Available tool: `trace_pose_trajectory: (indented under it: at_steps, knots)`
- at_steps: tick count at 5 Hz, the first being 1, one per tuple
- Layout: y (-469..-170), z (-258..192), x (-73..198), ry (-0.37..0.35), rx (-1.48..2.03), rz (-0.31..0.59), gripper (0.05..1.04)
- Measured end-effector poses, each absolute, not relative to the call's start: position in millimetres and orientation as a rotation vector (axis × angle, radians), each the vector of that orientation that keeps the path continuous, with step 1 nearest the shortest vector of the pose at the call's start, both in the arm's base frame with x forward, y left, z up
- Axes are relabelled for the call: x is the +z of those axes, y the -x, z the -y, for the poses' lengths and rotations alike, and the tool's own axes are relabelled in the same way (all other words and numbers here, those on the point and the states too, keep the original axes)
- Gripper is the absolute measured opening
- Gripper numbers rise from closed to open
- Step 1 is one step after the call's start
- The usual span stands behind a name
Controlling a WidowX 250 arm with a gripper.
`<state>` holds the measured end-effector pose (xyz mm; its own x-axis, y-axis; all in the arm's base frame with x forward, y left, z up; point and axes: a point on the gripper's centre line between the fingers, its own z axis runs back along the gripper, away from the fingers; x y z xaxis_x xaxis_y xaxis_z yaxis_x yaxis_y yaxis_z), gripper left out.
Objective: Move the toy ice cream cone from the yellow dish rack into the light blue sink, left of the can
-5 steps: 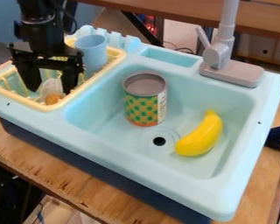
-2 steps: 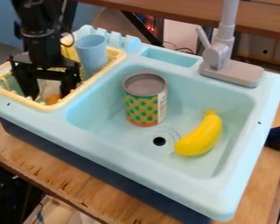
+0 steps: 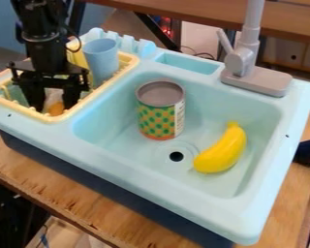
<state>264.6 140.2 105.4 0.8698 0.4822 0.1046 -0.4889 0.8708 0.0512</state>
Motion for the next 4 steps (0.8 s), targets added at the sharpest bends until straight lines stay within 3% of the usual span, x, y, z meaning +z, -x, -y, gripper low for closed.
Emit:
trace_pose_trajectory:
  at_steps: [1,2,4]
  knots:
    - [-262.5,-139.2,109.3,-0.077,0.509,0.088,0.770]
    - [-263.0,-140.6,130.7,-0.104,0.515,0.150,0.770]
    - [-262.0,-121.6,172.3,-0.201,0.548,0.234,0.770]
